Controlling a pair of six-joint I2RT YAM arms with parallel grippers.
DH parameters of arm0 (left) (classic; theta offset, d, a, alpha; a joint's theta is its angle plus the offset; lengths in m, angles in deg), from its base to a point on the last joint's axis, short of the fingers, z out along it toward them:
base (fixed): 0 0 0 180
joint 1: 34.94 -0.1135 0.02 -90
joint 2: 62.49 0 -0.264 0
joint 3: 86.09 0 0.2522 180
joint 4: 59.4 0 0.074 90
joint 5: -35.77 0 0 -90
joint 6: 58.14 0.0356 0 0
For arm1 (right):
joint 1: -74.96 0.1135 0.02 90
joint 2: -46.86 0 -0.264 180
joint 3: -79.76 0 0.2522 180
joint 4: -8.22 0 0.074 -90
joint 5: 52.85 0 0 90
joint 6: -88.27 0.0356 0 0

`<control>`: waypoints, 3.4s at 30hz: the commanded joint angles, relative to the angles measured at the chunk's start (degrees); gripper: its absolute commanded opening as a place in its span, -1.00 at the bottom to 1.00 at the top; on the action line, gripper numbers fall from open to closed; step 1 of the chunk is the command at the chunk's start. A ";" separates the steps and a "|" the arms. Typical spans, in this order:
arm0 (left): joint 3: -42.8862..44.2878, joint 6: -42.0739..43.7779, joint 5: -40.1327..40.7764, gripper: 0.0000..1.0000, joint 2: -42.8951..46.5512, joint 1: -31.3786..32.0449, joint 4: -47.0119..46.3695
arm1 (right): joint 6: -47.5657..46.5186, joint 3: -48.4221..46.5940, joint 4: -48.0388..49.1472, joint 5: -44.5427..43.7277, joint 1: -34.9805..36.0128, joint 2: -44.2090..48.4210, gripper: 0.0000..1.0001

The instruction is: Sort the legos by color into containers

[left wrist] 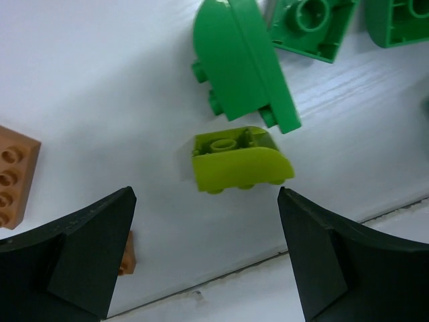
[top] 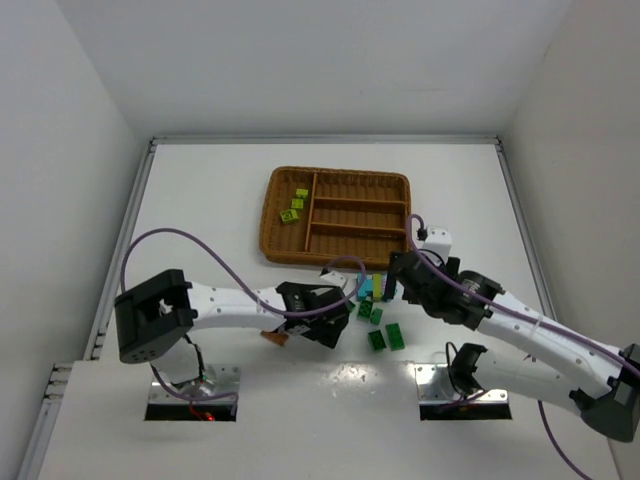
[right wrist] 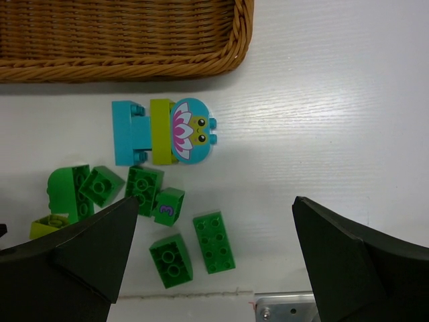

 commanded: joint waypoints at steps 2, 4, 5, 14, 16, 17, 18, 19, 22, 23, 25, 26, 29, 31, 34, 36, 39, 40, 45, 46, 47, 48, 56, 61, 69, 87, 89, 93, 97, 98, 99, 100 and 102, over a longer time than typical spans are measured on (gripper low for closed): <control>3.05 2.22 -0.82 0.88 -1.12 1.10 -2.55 | 0.26 -0.58 1.45 0.15 0.30 -0.05 1.00; 3.75 2.22 -1.70 0.88 -1.74 1.62 -3.16 | 0.26 -0.58 1.45 0.15 0.30 -0.05 1.00; 3.76 2.22 -1.70 0.88 -1.74 1.63 -3.17 | 0.26 -0.58 1.45 0.15 0.30 -0.57 1.00; 4.29 -1.20 -0.29 0.76 -4.02 1.10 -5.01 | -0.26 -0.58 1.45 0.68 0.30 -0.57 1.00; 4.29 -1.20 -0.29 0.71 -4.02 1.10 -5.01 | -0.26 -0.58 1.45 0.68 0.30 -0.57 1.00; 3.68 -1.20 -0.29 0.71 -4.02 1.10 -5.53 | -0.26 -0.58 1.45 0.68 0.30 -0.57 1.00; 3.67 -1.20 0.23 0.63 -4.02 1.10 -5.54 | -0.26 -0.58 1.45 0.68 0.30 -0.57 1.00; 3.67 -1.20 0.85 0.63 -4.02 1.10 -5.54 | -0.26 -0.58 1.45 0.68 0.30 -0.57 1.00; 3.67 -1.90 1.73 0.54 -4.02 0.58 -5.54 | -0.26 -0.06 1.98 0.68 0.30 -0.57 1.00; 3.67 -1.91 2.25 0.50 -4.02 0.57 -5.54 | -0.26 -0.06 1.98 0.68 0.30 -0.57 1.00; 3.67 -2.52 2.26 0.47 -4.02 0.57 -5.54 | -0.26 -0.06 1.98 0.68 0.30 -0.57 1.00; 3.67 -2.52 2.87 0.47 -4.02 0.57 -5.54 | -0.26 -0.06 1.98 0.68 0.30 -0.57 1.00; 3.15 -3.14 2.87 0.36 -4.02 0.57 -5.54 | -0.26 -0.06 1.98 0.68 0.30 -0.57 1.00; 3.14 -3.14 2.87 0.24 -4.02 0.57 -5.54 | -0.26 -0.06 1.98 0.68 0.30 -0.05 1.00; 2.62 -3.66 2.87 0.04 -2.80 0.05 -5.54 | -0.26 -0.06 1.98 0.68 0.30 -0.05 1.00; 2.62 -3.66 3.40 -0.04 -0.70 -1.26 -4.05 | 0.26 -0.06 1.46 0.68 0.30 -0.05 1.00; 2.62 -3.66 3.40 -0.14 4.21 -4.42 0.25 | 0.26 -0.06 1.45 0.68 0.30 0.48 1.00; 3.23 -3.14 4.01 -0.14 5.72 -5.48 2.96 | 0.26 -0.06 1.45 0.16 0.30 0.48 1.00; 7.09 0.55 4.54 -0.14 11.62 -15.40 8.52 | 0.88 -0.67 0.05 -1.52 0.30 1.62 1.00; 8.14 1.69 4.54 -0.14 12.32 -18.99 8.52 | 0.88 0.02 0.57 -1.52 0.30 2.49 1.00; 10.16 3.61 4.54 -0.14 12.32 -20.94 8.52 | 0.36 0.55 1.44 -0.82 0.30 3.02 1.00; 11.39 4.50 5.15 -0.14 10.67 -22.96 8.00 | -0.34 0.56 2.15 0.67 0.30 3.03 1.00; 29.14 8.64 5.69 -0.14 -8.38 -36.67 7.03 | -2.54 0.56 4.26 5.85 0.30 -0.13 1.00; 35.57 9.87 0.51 0.54 -14.74 -39.86 6.41 | -4.04 0.03 6.28 10.25 1.79 -1.89 0.91; 33.66 11.01 -3.10 0.85 -2.30 -39.86 7.20 | -4.04 -1.27 13.84 15.53 10.84 -10.92 0.77; 0.50 7.68 -2.15 0.91 9.61 -24.75 8.34 | -5.45 -9.46 12.10 8.51 17.79 -16.40 0.82; 0.51 6.01 0.67 0.91 6.45 -23.52 8.35 | -4.93 -9.46 10.95 6.14 17.79 -14.38 0.85; -0.72 3.99 0.68 0.91 2.41 -22.10 5.89 | -3.78 -9.99 8.22 3.41 17.79 -11.91 0.87; -2.22 2.40 2.08 0.82 0.72 -21.22 4.66 | -3.25 -9.99 6.20 2.17 17.79 -10.42 0.87; -2.22 1.88 2.69 0.82 0.72 -21.22 4.66 | -3.25 -9.99 6.20 2.17 17.79 -10.42 0.87; -2.91 1.87 2.70 0.78 0.72 -21.22 4.66 | -3.25 -9.99 6.20 2.17 17.79 -10.42 0.87; -2.92 1.87 2.70 0.76 0.72 -21.22 4.66 | -2.73 -9.99 5.50 1.65 17.79 -10.42 0.87; -3.44 1.26 2.70 0.68 1.33 -21.22 4.66 | -2.72 -9.99 5.49 1.65 17.79 -10.42 0.87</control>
